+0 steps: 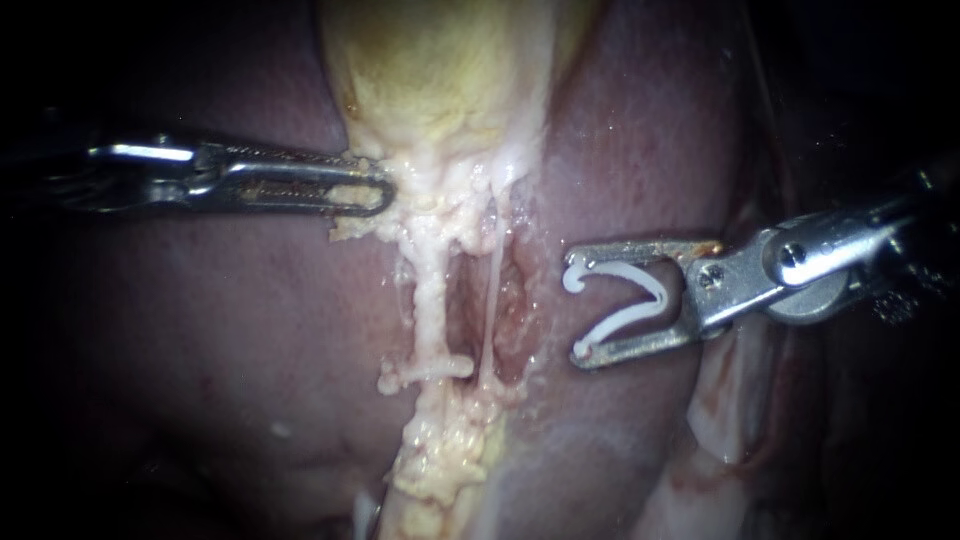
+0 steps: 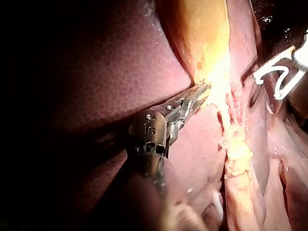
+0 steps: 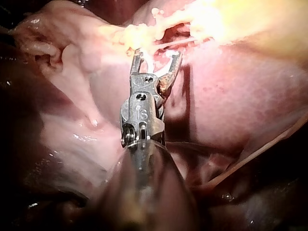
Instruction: Clipping second clip left tube
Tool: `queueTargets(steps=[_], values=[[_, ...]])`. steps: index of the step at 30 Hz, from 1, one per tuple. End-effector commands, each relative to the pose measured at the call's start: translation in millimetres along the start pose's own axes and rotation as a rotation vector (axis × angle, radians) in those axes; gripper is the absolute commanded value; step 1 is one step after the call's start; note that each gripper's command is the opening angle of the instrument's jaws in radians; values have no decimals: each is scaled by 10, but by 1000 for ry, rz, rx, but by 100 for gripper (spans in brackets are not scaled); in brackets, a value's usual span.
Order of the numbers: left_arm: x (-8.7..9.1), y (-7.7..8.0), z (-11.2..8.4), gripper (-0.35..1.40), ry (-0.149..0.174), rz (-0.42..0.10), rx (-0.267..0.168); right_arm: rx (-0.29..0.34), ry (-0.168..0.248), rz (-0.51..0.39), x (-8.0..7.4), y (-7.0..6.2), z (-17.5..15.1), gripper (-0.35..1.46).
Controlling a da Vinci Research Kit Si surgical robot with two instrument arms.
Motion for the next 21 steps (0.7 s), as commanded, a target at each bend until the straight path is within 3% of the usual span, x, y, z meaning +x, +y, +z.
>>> queueTargets(steps=[1,7,13,21], values=[[0,0,-1,-35,0,0,0,0,0,-2,0,0,0,50],[4,3,-10,-35,-3,3,-6,0,0,-2,0,0,0,50],[27,15,-41,-35,-17,-58,-22,0,0,-2,0,0,-1,50],[65,42,-89,-35,32,-103,-39,0,0,-2,0,0,-1,50]])
